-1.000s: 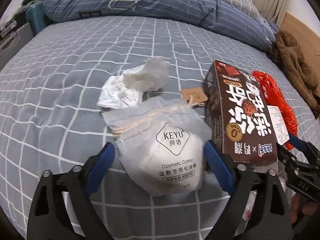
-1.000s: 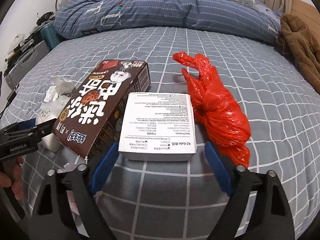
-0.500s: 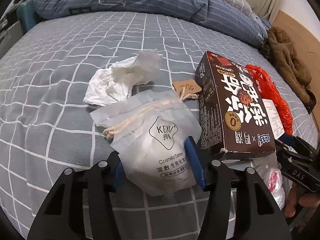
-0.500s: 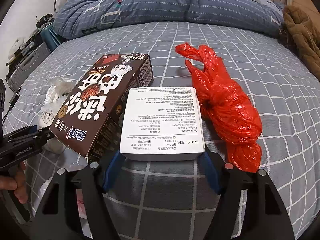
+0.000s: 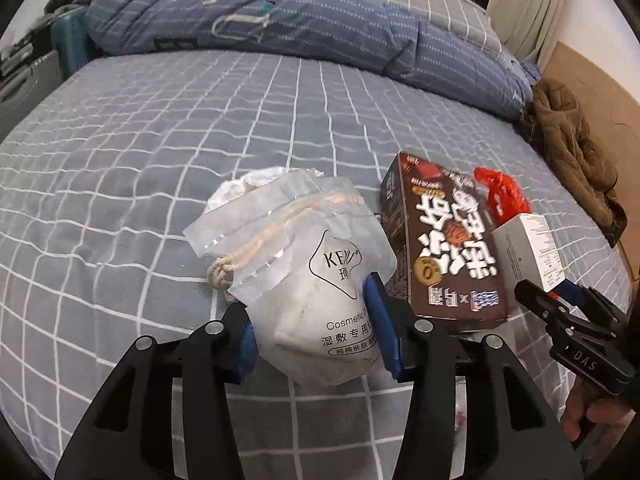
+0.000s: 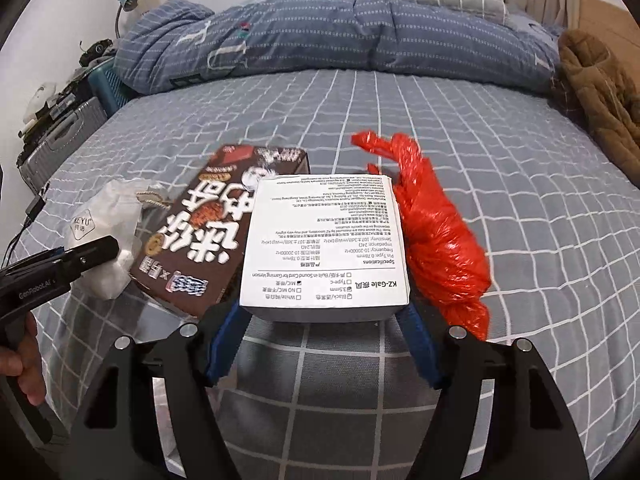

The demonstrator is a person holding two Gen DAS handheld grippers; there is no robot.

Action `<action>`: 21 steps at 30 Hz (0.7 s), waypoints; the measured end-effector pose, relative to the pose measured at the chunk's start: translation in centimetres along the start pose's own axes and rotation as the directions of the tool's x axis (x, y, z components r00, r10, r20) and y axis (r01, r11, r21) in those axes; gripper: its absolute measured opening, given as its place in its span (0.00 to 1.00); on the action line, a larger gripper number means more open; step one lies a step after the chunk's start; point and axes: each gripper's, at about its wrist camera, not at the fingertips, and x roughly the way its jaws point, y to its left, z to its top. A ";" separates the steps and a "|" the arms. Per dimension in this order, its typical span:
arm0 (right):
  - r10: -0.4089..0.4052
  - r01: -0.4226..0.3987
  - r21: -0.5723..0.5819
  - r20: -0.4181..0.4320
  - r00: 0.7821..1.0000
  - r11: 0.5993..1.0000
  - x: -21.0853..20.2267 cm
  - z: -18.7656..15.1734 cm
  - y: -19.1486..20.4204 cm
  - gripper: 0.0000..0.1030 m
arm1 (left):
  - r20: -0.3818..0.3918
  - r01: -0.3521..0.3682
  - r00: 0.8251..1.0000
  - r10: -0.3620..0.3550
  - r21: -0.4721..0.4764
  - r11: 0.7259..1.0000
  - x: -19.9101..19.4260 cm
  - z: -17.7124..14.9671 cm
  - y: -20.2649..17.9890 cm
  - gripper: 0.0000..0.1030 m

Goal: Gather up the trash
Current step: 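Lift the white box and KEYU mask bag and carry both to the bin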

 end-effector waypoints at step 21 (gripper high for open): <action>0.004 -0.002 -0.024 0.076 0.997 1.000 -6.6 -1.7 1.1 0.65 | 0.062 -0.007 0.998 0.007 0.005 1.000 -6.1 -2.5 -2.2 0.46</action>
